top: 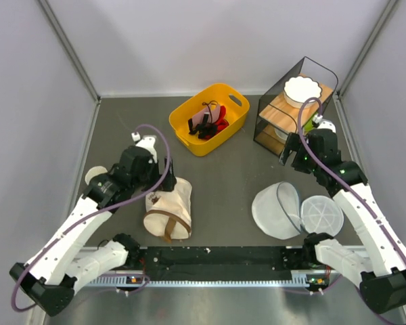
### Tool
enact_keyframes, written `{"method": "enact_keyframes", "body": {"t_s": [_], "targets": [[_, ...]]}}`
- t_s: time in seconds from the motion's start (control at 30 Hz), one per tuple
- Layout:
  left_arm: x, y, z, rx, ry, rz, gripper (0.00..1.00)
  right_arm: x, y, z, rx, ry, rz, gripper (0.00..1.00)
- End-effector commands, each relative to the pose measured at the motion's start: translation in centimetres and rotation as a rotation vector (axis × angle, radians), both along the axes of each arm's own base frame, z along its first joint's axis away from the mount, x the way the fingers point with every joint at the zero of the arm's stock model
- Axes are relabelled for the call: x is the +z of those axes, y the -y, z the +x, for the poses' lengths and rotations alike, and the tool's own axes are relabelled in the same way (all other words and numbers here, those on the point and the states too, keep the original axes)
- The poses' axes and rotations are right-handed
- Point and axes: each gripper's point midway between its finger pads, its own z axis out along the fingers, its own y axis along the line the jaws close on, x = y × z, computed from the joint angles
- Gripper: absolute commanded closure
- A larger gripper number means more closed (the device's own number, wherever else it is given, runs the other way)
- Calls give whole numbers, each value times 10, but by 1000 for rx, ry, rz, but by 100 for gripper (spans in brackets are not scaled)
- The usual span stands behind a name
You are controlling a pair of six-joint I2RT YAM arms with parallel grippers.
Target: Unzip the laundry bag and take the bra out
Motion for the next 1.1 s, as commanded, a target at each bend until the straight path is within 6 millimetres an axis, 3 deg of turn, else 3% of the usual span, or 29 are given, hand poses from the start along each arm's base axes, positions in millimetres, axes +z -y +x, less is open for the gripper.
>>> {"method": "enact_keyframes", "body": {"t_s": [0.0,0.17,0.3,0.33,0.4,0.43,0.5,0.53,0.7,0.73,0.77,0.83,0.97,1.0,1.07], "targets": [[-12,7,-14,5,-30,58,1,5,-12,5,26,16,46,1],[-30,38,-33,-29,-104,26,1,6,-13,9,27,24,50,1],[-67,39,-35,44,-164,144,1,7,-18,14,34,28,73,1],[-80,38,-35,63,-203,192,5,7,-20,15,37,29,78,1],[-79,40,-31,97,-224,216,24,7,-24,18,48,26,93,1],[-80,41,-28,101,-226,239,54,8,-26,19,54,27,95,1],[-63,46,-20,92,-194,229,89,8,-27,20,63,23,93,1],[-55,48,-19,67,-182,222,100,9,-28,21,67,24,95,1],[-5,83,-12,-61,-120,24,100,12,-44,17,161,32,131,1],[6,91,-3,-86,-98,-47,100,14,-51,14,195,38,146,1],[9,104,-9,-152,-141,-115,100,15,-56,12,224,45,148,1],[8,115,2,-189,-183,-173,100,19,-71,5,288,78,154,1],[-11,136,11,-267,-261,-158,100,15,-86,-6,354,85,140,1],[-15,147,9,-306,-307,-172,96,11,-88,-9,367,77,137,1],[-13,157,7,-345,-334,-196,54,9,-97,-17,405,76,134,1]]}}
